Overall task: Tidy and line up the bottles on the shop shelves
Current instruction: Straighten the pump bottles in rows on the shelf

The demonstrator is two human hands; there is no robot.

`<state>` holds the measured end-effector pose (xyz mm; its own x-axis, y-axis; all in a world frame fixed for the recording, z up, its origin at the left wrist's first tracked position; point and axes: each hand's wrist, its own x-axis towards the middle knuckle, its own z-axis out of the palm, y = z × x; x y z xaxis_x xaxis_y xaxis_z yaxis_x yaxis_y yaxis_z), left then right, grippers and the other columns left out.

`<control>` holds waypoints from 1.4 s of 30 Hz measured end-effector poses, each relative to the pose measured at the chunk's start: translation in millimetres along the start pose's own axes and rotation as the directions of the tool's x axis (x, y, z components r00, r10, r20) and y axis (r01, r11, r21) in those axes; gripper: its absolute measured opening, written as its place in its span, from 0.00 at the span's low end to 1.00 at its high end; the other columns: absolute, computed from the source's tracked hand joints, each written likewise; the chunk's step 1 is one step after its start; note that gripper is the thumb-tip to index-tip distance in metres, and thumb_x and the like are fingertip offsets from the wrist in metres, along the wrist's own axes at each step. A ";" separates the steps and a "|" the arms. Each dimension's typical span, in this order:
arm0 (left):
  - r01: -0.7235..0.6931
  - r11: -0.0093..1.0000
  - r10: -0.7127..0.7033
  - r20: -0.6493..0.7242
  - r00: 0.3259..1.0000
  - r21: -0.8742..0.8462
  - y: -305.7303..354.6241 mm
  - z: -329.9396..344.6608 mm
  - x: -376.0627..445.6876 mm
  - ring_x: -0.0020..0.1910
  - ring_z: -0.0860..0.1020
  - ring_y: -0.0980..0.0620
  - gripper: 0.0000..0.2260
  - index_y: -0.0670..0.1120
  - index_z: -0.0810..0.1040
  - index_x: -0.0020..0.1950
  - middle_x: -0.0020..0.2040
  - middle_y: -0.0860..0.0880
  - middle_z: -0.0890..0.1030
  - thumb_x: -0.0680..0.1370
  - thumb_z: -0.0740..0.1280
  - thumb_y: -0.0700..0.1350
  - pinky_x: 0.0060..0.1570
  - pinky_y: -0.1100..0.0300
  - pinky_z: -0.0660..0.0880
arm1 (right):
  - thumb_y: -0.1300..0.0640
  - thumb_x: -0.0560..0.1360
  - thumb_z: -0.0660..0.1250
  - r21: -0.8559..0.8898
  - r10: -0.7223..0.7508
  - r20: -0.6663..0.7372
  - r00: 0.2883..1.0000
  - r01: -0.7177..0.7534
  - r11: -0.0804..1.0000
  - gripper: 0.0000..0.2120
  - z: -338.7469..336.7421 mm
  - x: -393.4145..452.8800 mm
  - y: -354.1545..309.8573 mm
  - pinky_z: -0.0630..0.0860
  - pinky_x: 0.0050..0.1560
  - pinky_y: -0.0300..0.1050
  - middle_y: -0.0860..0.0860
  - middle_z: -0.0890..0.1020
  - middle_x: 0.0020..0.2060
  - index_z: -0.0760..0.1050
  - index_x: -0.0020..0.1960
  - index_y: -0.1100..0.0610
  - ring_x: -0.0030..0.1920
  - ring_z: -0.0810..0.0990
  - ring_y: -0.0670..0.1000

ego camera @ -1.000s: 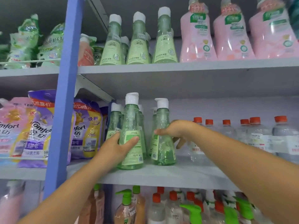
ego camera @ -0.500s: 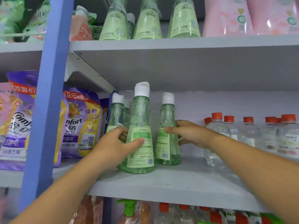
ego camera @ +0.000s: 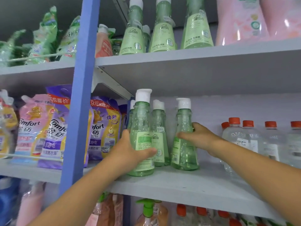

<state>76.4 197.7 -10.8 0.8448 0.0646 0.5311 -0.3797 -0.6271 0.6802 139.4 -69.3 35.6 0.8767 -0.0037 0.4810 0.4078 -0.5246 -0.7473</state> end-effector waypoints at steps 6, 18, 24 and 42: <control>0.093 0.996 -0.090 -0.124 0.988 0.018 -9.1 -14.2 -4.8 0.64 0.75 0.44 0.45 0.50 0.50 0.82 0.73 0.47 0.70 0.75 0.72 0.63 0.60 0.49 0.74 | 0.41 0.75 0.69 0.025 0.071 0.004 0.997 -0.071 0.997 0.22 7.2 -5.6 -14.3 0.79 0.59 0.54 0.54 0.83 0.54 0.75 0.61 0.54 0.54 0.84 0.56; 0.116 0.990 -0.126 -0.137 0.983 -0.074 -22.9 -22.8 -1.2 0.46 0.72 0.56 0.33 0.55 0.69 0.70 0.54 0.61 0.73 0.70 0.80 0.59 0.46 0.63 0.70 | 0.51 0.73 0.73 -0.095 -0.029 -0.106 0.994 0.019 0.995 0.15 11.5 1.2 -14.5 0.82 0.54 0.55 0.54 0.82 0.49 0.75 0.56 0.56 0.49 0.84 0.55; 0.168 0.984 -0.172 -0.075 0.982 -0.055 -32.2 -24.9 0.1 0.43 0.74 0.61 0.40 0.55 0.64 0.74 0.48 0.62 0.74 0.69 0.79 0.61 0.36 0.64 0.68 | 0.40 0.72 0.75 -0.009 -0.015 -0.049 0.999 0.015 1.000 0.23 6.9 6.2 -7.3 0.81 0.53 0.51 0.49 0.83 0.51 0.74 0.59 0.51 0.51 0.84 0.51; 0.184 0.982 -0.176 -0.164 0.971 0.031 -39.5 -25.6 -1.8 0.60 0.78 0.46 0.48 0.56 0.60 0.81 0.63 0.53 0.79 0.67 0.79 0.64 0.56 0.51 0.77 | 0.47 0.77 0.70 0.050 -0.021 0.041 0.999 0.019 0.999 0.12 3.9 9.0 -1.5 0.81 0.58 0.53 0.49 0.86 0.52 0.78 0.59 0.50 0.52 0.86 0.51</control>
<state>80.2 242.2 -25.7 0.8249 0.3009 0.4786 -0.2062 -0.6281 0.7503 147.7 -65.2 39.3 0.8777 0.0418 0.4775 0.4363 -0.4818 -0.7599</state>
